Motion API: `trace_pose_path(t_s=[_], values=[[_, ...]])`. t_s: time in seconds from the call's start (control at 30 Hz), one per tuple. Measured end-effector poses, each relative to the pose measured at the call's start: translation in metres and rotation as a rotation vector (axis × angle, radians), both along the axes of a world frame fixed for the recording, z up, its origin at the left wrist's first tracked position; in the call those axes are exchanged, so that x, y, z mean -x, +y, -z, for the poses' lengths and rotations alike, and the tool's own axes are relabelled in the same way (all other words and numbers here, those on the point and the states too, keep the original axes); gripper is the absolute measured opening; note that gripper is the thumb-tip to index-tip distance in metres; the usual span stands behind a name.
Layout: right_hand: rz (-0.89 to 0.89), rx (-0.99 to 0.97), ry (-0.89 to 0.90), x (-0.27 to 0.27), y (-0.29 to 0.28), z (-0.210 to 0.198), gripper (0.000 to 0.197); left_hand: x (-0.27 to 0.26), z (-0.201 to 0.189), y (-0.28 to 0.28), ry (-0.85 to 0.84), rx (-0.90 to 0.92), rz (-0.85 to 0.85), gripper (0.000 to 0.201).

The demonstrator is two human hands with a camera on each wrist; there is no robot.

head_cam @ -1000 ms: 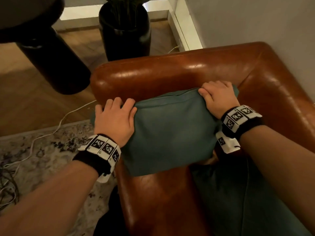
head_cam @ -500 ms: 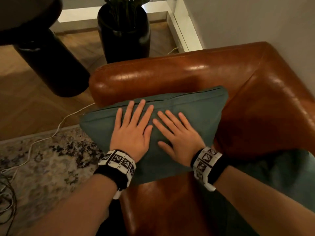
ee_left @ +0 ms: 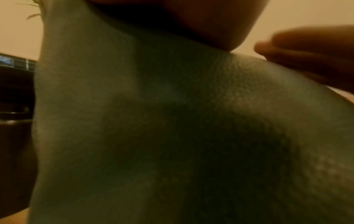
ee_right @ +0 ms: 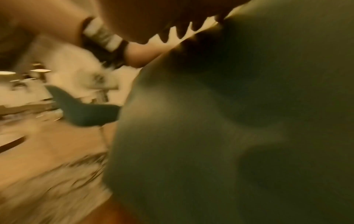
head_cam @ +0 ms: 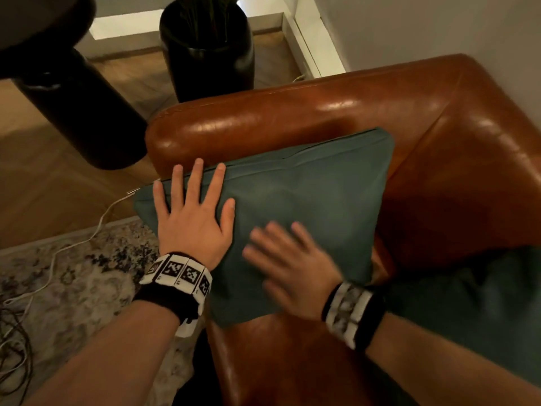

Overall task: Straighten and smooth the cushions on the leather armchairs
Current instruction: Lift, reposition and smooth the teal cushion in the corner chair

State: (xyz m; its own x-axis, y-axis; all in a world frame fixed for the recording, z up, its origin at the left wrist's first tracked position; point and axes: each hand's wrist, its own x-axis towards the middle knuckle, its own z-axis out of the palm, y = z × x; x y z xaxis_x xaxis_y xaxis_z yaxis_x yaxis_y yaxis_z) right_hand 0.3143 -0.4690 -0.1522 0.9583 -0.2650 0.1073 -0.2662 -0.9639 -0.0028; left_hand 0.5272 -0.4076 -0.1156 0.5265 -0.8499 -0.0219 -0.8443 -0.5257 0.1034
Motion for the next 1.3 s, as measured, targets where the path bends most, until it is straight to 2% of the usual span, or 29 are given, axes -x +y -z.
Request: trace_pose_path(t_s=[0.03,0.1,0.2,0.27,0.3,0.33,0.37,0.43,0.5,0.63,0.7,0.8,0.87,0.93,0.97,1.03,1.13,1.23,1.3], values=[[-0.09,0.047,0.039,0.0,0.012,0.012,0.061,0.0,0.001,0.0,0.0,0.009,0.001,0.059],[-0.058,0.092,0.007,0.001,-0.014,0.026,0.06,-0.004,0.002,0.0,0.005,0.033,0.014,0.059],[0.295,0.135,-0.067,0.011,-0.083,0.006,0.065,-0.007,-0.001,-0.001,0.005,0.093,-0.045,0.063],[0.504,0.1,-0.111,0.018,-0.113,-0.012,0.063,0.018,-0.006,-0.002,0.017,0.187,-0.155,0.064],[0.553,0.084,-0.125,0.017,-0.12,-0.016,0.063,0.04,-0.008,-0.003,0.03,0.242,-0.157,0.064],[0.548,0.085,-0.123,0.013,-0.122,-0.018,0.062,0.068,-0.006,-0.004,0.05,0.275,-0.075,0.063],[0.499,0.091,-0.114,0.009,-0.121,-0.019,0.061,0.096,0.0,-0.003,0.057,0.268,0.083,0.062],[0.38,0.109,-0.088,0.008,-0.122,-0.018,0.059,0.127,0.02,0.0,0.037,0.173,0.363,0.059],[0.355,0.102,-0.058,0.02,-0.129,-0.015,0.056,0.109,0.046,0.011,-0.009,0.096,0.416,0.059],[0.459,0.03,-0.049,0.04,-0.144,-0.012,0.056,0.042,0.076,0.061,-0.066,0.06,0.253,0.066],[0.457,0.023,-0.046,0.042,-0.146,-0.016,0.056,0.023,0.081,0.084,-0.046,0.035,0.174,0.064],[0.485,0.006,-0.122,0.029,-0.131,-0.033,0.056,0.034,0.065,0.083,-0.001,0.088,0.087,0.067],[0.343,0.001,-0.148,0.005,-0.098,-0.038,0.058,0.045,0.043,0.056,0.0,0.154,0.065,0.066],[0.132,0.033,-0.051,-0.024,-0.061,-0.03,0.057,0.045,0.022,0.019,-0.018,0.159,0.107,0.06],[0.067,0.045,0.005,-0.033,-0.054,-0.025,0.057,0.04,0.015,0.004,-0.024,0.144,0.127,0.058],[0.025,0.055,0.082,-0.036,-0.075,-0.023,0.059,0.021,0.01,-0.011,-0.031,0.087,0.178,0.057],[0.198,0.046,0.083,-0.017,-0.13,-0.032,0.061,-0.019,0.013,0.002,-0.055,0.06,0.228,0.059],[0.441,0.038,0.074,0.013,-0.17,-0.041,0.062,-0.044,0.009,0.018,-0.012,0.071,0.101,0.06],[0.482,0.062,0.084,0.011,-0.177,-0.051,0.062,-0.043,0.003,0.015,-0.023,0.074,0.077,0.059]])
